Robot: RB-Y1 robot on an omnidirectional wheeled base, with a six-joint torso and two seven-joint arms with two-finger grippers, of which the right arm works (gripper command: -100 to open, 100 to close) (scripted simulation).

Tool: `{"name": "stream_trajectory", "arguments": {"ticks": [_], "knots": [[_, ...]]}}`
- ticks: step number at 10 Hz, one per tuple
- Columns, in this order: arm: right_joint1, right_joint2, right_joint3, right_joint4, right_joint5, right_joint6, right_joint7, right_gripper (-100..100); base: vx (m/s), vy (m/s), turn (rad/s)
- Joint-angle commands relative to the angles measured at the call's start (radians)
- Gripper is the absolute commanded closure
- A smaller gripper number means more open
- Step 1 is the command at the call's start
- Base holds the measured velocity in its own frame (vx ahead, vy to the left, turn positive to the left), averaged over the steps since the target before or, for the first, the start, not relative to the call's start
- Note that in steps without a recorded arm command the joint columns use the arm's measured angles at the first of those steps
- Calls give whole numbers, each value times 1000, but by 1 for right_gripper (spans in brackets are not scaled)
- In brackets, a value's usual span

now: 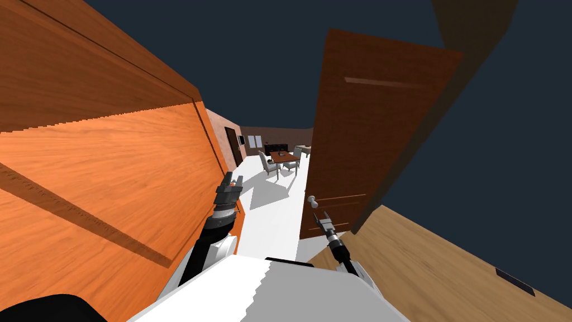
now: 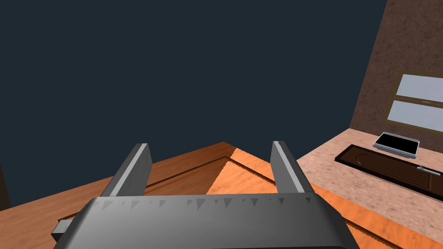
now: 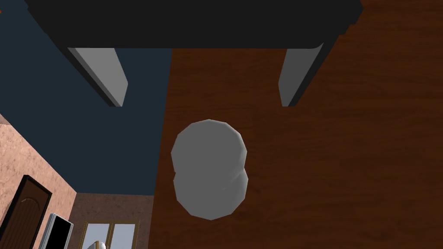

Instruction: Push the door open

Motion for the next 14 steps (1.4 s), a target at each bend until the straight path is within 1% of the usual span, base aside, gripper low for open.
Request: {"name": "stream_trajectory", "arguments": {"ticks": [1,4,5,6,11,12,13,14], "knots": [[-3,5,-4,3,-2,1,6,-100,208,23,37],[-7,12,-10,8,-5,2,16,-100,210,17,25],[-6,11,-9,7,-4,2,14,-100,83,9,6],[-6,11,-9,7,-4,2,14,100,-10,1,7],[-6,11,-9,7,-4,2,14,100,-15,-2,0],[-6,11,-3,11,-9,5,-15,100,23,6,-20],[-7,11,-1,12,-12,5,-28,100,38,11,-31],[-9,11,4,14,-20,5,-61,100,52,13,-40]]}}
